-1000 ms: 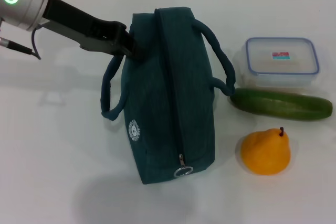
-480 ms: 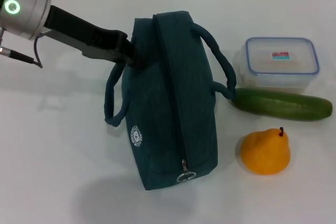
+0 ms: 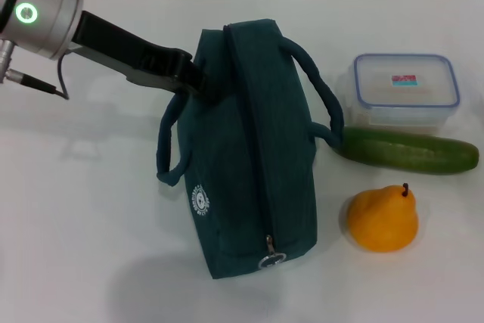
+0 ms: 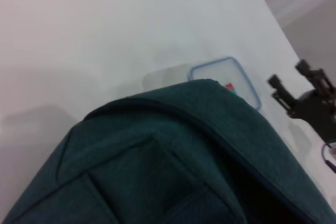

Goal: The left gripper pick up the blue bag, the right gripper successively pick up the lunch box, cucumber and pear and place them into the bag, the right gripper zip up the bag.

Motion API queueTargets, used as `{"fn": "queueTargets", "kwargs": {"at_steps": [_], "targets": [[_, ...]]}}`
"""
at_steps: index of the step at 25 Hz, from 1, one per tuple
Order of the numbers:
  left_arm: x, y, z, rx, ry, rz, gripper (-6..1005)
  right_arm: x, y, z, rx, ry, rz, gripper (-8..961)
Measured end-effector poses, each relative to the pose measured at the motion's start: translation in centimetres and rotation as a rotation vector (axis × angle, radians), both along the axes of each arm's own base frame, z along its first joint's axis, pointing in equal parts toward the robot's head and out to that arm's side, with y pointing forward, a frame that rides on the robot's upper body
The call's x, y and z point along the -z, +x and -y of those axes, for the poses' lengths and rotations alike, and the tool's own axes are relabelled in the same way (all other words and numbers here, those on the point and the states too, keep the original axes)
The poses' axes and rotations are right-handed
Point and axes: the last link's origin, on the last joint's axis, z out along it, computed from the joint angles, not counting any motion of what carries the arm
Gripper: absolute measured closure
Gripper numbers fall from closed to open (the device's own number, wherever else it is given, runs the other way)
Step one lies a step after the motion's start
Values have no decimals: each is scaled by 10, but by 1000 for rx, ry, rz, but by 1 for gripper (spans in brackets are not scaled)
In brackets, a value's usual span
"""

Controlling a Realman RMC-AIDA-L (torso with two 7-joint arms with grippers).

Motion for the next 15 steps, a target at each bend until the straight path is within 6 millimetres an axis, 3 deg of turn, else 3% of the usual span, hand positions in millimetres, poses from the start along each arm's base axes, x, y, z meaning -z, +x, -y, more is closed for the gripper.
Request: {"fn": "queueTargets", "kwargs": {"at_steps": [6, 15], "targets": [[3, -1, 2, 28, -6, 3, 950, 19, -19, -15, -23, -61, -25, 218], [5, -1, 5, 61, -17, 1, 950, 34, -27, -23, 1, -116, -32, 219]]}}
